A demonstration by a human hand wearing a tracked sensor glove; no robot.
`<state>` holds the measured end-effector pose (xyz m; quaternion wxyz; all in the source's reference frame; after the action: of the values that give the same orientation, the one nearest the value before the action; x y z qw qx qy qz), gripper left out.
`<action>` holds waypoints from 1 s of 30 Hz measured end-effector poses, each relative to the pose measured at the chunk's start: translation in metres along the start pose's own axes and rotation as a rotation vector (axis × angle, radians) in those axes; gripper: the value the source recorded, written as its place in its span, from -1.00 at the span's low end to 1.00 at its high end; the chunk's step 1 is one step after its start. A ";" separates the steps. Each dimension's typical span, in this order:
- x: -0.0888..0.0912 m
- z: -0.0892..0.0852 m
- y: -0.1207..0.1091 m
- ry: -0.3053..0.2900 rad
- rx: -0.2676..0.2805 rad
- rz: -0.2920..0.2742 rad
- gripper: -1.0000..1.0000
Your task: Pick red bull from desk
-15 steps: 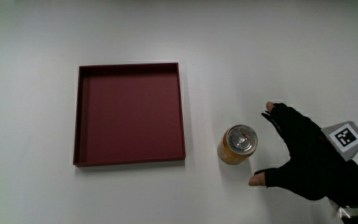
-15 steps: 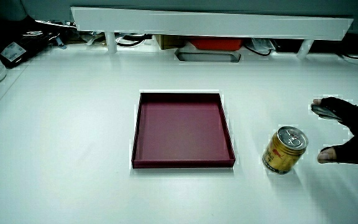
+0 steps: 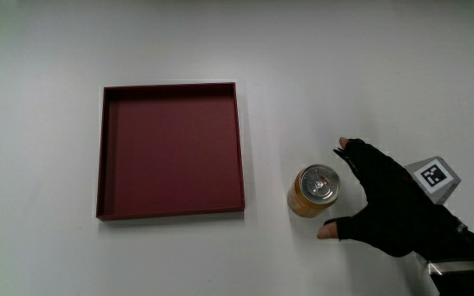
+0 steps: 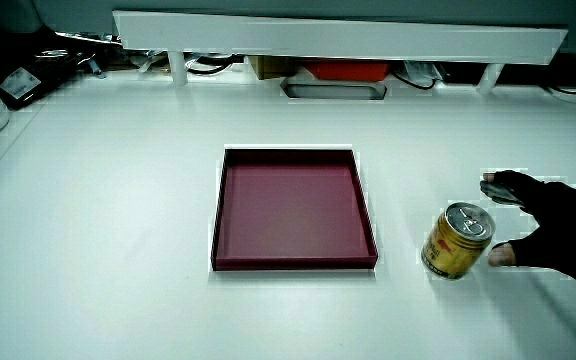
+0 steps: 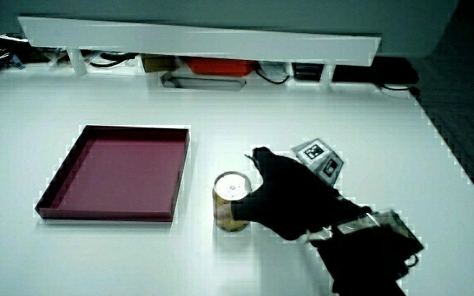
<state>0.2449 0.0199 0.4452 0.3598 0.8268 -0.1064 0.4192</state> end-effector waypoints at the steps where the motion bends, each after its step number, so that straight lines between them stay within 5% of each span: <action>1: 0.003 -0.001 0.002 -0.004 0.008 0.011 0.00; 7: 0.014 -0.007 0.013 0.082 -0.009 -0.009 0.00; 17: 0.021 -0.014 0.022 0.116 -0.018 -0.025 0.00; 28: 0.029 -0.015 0.024 0.152 0.045 0.026 0.42; 30: 0.029 -0.017 0.024 0.200 0.048 0.043 0.50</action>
<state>0.2415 0.0177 0.4860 0.3394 0.7867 -0.0776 0.5098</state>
